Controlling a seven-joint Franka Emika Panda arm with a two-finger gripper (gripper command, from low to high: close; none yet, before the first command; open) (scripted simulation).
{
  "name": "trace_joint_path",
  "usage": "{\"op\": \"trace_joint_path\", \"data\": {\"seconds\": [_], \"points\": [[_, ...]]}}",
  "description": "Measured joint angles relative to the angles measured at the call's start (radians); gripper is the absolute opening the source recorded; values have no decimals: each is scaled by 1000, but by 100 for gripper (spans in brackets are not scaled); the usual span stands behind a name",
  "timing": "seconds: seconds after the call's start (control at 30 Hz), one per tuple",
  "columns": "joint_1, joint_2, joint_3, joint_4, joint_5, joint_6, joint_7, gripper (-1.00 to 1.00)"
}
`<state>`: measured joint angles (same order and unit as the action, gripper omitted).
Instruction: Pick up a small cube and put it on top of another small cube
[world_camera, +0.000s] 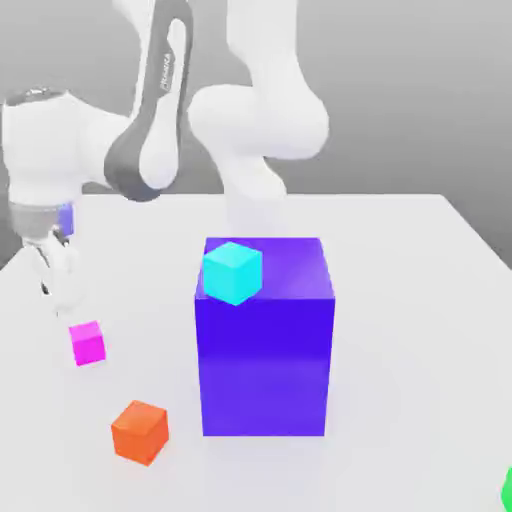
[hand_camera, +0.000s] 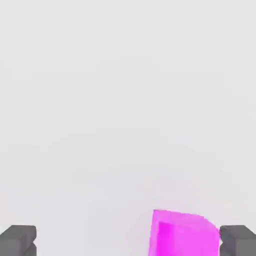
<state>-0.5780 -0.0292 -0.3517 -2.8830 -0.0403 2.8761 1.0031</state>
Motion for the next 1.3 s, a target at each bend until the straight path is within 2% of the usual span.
{"op": "trace_joint_path", "data": {"seconds": [0.07, 0.17, 0.23, 0.27, 0.47, 0.53, 0.67, 0.77, 0.97, 1.3], "points": [[-34, 69, 37, -2, 105, 52, -69, 0], [-123, 177, 170, 17, 244, 135, -168, 0], [-201, 249, 261, 32, 296, 192, -208, 0], [-238, 284, 300, 38, 305, 222, -217, -100], [-258, 302, 319, 42, 305, 237, -218, -100], [-235, 270, 294, 35, 291, 211, -205, -100], [-169, 137, 194, 7, 154, 107, -102, -100], [-185, 45, 182, -2, 63, 22, -42, -100], [-132, 116, 242, 170, 128, -132, -145, -100], [120, 270, 454, 453, 15, -296, -64, -100]]}}
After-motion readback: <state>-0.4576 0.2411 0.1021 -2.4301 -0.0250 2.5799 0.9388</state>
